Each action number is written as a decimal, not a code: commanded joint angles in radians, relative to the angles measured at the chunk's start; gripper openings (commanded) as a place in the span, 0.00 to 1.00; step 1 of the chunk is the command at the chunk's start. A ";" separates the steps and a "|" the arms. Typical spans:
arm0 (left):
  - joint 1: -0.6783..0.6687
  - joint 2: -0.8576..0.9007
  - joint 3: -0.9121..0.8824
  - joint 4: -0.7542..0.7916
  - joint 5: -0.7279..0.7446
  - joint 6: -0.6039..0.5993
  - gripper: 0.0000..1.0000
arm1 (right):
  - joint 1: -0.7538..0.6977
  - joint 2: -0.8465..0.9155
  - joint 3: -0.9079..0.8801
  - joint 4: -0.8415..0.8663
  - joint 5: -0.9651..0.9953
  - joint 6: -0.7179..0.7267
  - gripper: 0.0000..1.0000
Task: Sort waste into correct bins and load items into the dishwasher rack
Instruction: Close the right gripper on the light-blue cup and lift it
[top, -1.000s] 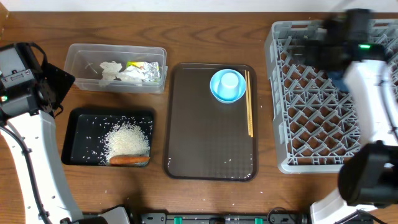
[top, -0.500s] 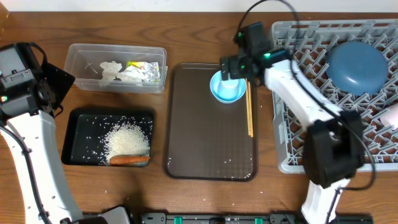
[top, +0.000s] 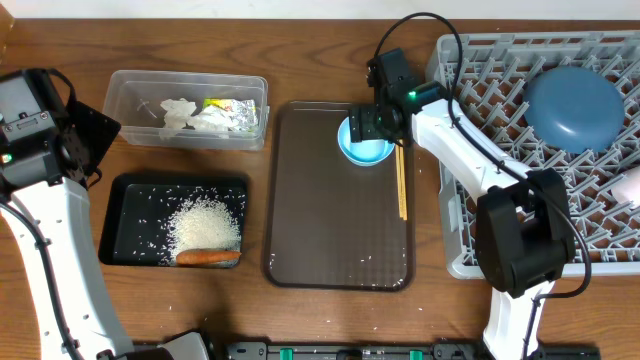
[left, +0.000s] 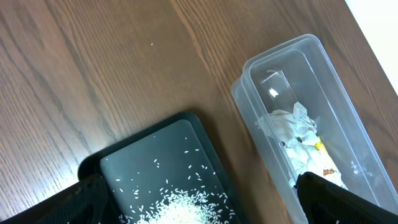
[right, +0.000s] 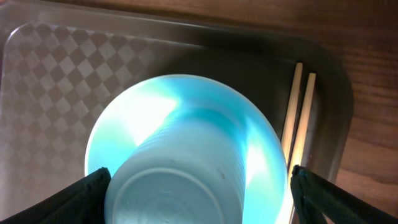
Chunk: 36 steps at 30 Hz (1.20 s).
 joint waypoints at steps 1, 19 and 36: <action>0.004 0.005 0.010 -0.002 -0.013 -0.001 1.00 | 0.034 -0.005 0.008 -0.007 0.045 0.011 0.88; 0.004 0.005 0.010 -0.002 -0.013 -0.001 1.00 | 0.086 -0.005 0.008 -0.003 0.164 0.011 0.84; 0.004 0.005 0.010 -0.002 -0.013 -0.001 1.00 | 0.089 -0.004 -0.019 0.016 0.172 0.012 0.74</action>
